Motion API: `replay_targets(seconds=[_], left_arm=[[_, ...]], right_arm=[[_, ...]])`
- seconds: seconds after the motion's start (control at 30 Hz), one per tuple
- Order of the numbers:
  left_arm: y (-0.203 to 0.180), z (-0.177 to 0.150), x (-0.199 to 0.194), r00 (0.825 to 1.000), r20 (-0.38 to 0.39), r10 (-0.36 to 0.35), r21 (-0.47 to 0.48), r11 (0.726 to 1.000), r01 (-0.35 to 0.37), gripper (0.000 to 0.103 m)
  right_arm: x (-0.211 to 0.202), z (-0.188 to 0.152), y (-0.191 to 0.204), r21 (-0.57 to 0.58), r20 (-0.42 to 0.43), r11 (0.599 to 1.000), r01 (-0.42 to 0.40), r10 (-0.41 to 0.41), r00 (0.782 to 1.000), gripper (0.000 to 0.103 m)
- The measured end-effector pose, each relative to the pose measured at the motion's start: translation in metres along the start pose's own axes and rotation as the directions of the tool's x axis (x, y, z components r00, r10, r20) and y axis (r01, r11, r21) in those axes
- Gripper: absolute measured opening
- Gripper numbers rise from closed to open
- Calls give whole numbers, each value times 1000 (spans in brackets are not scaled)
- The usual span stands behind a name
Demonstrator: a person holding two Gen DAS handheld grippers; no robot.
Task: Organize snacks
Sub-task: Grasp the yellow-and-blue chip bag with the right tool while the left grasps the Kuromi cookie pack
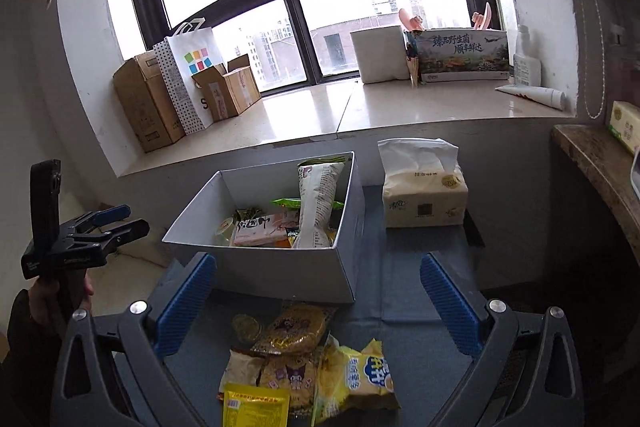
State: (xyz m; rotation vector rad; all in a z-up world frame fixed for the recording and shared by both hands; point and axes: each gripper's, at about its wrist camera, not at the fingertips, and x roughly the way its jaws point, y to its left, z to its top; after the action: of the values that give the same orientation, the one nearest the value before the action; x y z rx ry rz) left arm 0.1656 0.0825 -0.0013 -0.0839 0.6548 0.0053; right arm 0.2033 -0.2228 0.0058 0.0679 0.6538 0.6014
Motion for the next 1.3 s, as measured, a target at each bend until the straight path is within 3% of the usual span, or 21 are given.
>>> replay_targets(seconds=[0.23, 0.37, 0.6, 0.8, 1.07, 1.13, 1.17, 1.3], left_arm=[[-13, -57, -18, 996, -28, -91, -80, 993, 88, 103], [-18, -96, -9, 988, -115, -107, -129, 987, 91, 103], [-23, -130, -14, 975, -163, -149, -182, 976, 119, 103], [-27, -130, -16, 974, -161, -158, -175, 976, 130, 103], [-29, -132, -13, 970, -179, -163, -168, 977, 133, 103], [-30, -133, -10, 968, -184, -170, -171, 975, 139, 103], [-31, -134, -8, 966, -187, -176, -173, 974, 144, 103], [-41, -130, 1, 962, -205, -182, -147, 977, 154, 103]], right_arm=[[-12, -81, -18, 65, -106, 991, 114, -107, 989, 103], [4, -120, -20, 121, -210, 991, 59, -32, 977, 103], [31, -124, -21, 141, -235, 990, 25, 10, 972, 103], [67, -118, -31, 136, -276, 989, 58, -19, 961, 103], [113, -120, -42, 133, -366, 991, 30, 21, 930, 103], [109, -119, -44, 148, -333, 989, 31, 21, 943, 88], [108, -119, -47, 174, -322, 985, 22, 35, 946, 69], [98, -122, -50, 189, -291, 982, 23, 34, 956, 63]])
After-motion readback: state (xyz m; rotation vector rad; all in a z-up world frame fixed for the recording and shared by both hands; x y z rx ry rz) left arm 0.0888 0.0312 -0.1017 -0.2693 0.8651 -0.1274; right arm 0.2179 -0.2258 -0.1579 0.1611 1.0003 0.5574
